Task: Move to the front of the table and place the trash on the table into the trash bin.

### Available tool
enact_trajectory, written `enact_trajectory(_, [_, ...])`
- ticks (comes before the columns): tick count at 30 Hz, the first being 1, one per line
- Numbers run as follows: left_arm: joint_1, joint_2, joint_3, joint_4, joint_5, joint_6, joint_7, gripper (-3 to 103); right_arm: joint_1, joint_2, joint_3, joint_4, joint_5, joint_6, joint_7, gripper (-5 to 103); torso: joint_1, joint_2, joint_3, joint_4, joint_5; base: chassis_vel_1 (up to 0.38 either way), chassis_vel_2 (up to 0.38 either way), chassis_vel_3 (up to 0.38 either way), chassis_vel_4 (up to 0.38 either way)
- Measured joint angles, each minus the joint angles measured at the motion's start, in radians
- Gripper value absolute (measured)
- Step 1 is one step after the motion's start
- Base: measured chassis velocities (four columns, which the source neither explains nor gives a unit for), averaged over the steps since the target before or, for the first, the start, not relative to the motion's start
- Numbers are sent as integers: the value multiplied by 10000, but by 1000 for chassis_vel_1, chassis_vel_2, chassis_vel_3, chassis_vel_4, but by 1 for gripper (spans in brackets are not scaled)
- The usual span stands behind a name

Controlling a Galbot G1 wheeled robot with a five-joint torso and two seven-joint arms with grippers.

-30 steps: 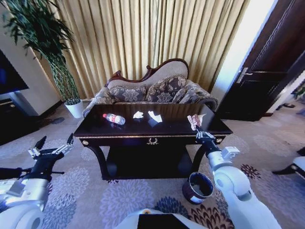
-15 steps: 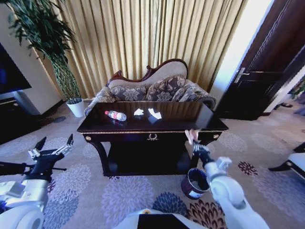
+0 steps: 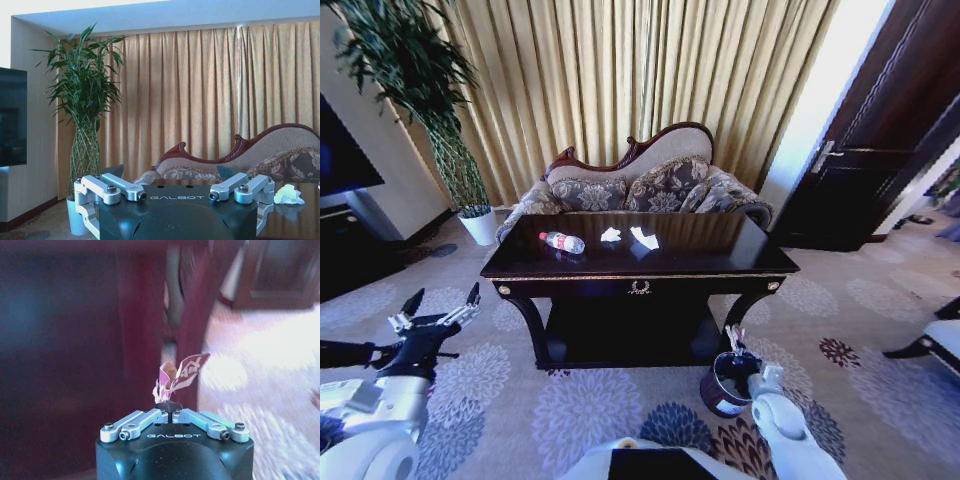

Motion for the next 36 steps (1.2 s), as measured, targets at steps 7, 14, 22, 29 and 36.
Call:
enact_trajectory(7, [73,-40,-30,0,-24,-18,-12,100,1022,-136,-95,-2604,-788,685,32,0,-1,1,-1,3,-5,0,0,0,0])
enact_trajectory(14, [116,-44,-21,0,-25,-29,-10,100,1586,19,-71,-3895,-1587,947,444,13,0,1,0,1,-3,0,0,0,0])
enact_trajectory(22, [262,-74,-87,0,-29,-151,-7,100,1413,167,-45,-3456,-1722,948,500,39,-1,1,-1,2,-5,0,0,0,0])
enact_trajectory(29, [316,-94,-142,0,-30,-233,4,100,1281,168,6,-3035,-1686,935,509,66,-1,1,-1,1,-4,0,0,0,0])
enact_trajectory(36, [335,-77,-198,0,-67,-252,16,100,1227,154,30,-2974,-1419,923,526,93,-1,1,-1,1,-4,0,0,0,0])
